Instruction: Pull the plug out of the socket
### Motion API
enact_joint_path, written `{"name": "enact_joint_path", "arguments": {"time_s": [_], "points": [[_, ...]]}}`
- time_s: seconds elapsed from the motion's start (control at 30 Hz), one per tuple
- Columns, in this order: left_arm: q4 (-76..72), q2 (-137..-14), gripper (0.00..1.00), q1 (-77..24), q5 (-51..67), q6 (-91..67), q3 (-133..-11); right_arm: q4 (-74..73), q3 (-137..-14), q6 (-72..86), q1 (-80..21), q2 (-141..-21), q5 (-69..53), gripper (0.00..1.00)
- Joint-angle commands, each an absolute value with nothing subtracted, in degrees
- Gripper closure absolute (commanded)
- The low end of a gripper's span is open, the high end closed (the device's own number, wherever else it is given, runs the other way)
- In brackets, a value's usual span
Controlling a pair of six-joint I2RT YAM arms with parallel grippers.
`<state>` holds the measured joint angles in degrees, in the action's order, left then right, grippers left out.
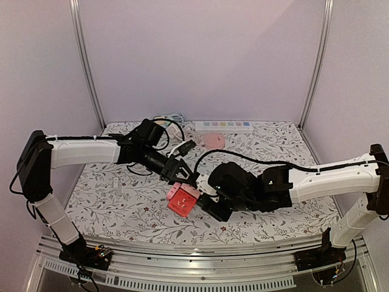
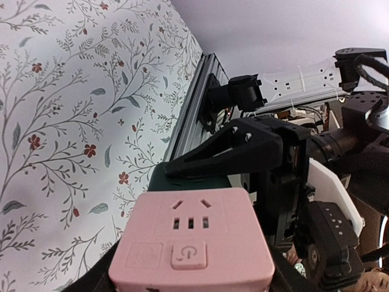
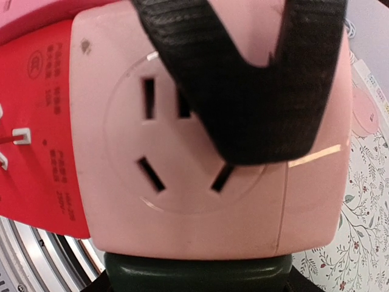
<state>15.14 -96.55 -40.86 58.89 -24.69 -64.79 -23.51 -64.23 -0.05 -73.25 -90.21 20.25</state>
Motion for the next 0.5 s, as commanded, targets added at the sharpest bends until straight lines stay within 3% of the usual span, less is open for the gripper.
{"name": "enact_joint_path", "arguments": {"time_s": [0.0,0.47], "points": [[13.18,-96.50,0.71,-41.75,61.57,-23.32,-65.30,-17.79,-65.49,5.93,-70.51,-88.86,15.75,0.68],[13.71,-97.29,0.87,-41.75,62.23,-23.23,-65.65,-22.81,-67.26,-2.96,-76.00,-89.34,15.29,0.68]]}}
